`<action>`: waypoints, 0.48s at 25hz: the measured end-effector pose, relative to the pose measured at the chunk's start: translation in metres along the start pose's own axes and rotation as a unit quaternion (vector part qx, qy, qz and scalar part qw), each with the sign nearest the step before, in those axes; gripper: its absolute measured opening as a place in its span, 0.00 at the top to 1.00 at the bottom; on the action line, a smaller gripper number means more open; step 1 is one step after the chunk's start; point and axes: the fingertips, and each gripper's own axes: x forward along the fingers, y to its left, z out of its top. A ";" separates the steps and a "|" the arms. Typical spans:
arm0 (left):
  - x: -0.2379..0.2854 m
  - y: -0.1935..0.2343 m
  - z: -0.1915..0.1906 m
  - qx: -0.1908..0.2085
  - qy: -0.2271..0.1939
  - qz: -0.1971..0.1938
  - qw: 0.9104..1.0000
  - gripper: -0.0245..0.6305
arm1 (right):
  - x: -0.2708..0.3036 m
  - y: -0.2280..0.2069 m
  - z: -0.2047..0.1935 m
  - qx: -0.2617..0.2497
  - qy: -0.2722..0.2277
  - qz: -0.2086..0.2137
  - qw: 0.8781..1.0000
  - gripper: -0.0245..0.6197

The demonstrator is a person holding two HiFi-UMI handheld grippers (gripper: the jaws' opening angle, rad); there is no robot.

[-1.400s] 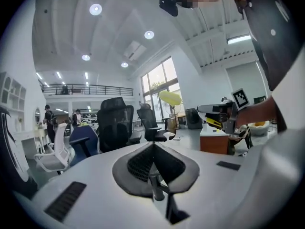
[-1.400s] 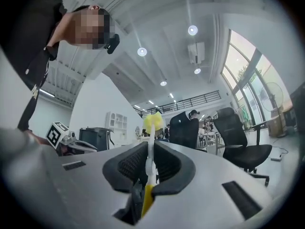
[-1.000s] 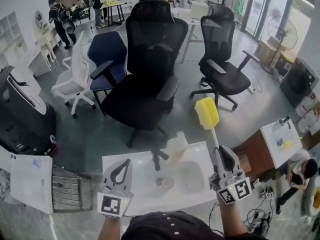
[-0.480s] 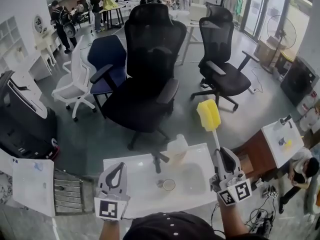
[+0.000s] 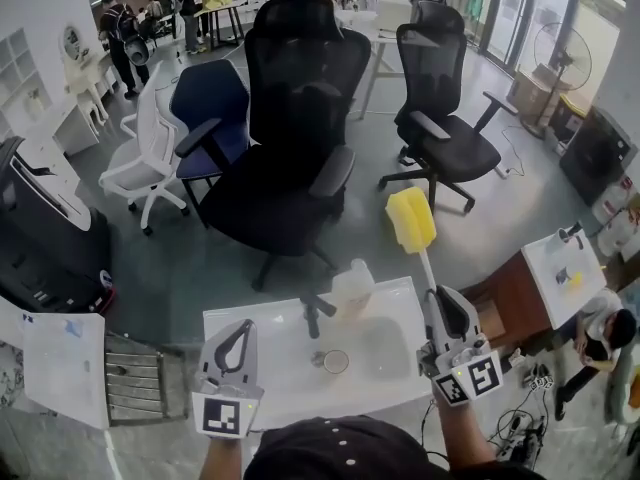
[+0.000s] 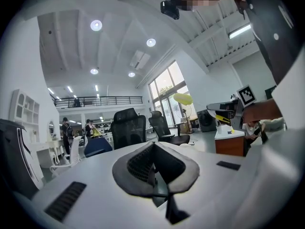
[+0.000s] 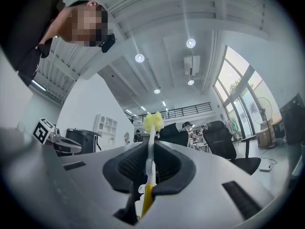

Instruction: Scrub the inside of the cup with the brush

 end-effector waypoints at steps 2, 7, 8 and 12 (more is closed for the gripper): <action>0.000 -0.001 0.001 -0.006 0.001 0.000 1.000 0.92 | 0.000 0.001 0.001 -0.002 0.002 0.000 1.000 0.88; 0.000 0.000 0.001 -0.003 0.003 -0.002 1.000 0.92 | 0.003 0.003 0.002 -0.010 0.004 0.001 1.000 0.88; -0.001 0.000 0.000 0.001 0.004 -0.002 1.000 0.92 | 0.003 0.004 0.002 -0.010 0.004 0.001 1.000 0.88; -0.001 -0.001 -0.001 -0.004 0.001 -0.002 1.000 0.92 | 0.003 0.006 0.001 -0.009 0.005 0.001 1.000 0.88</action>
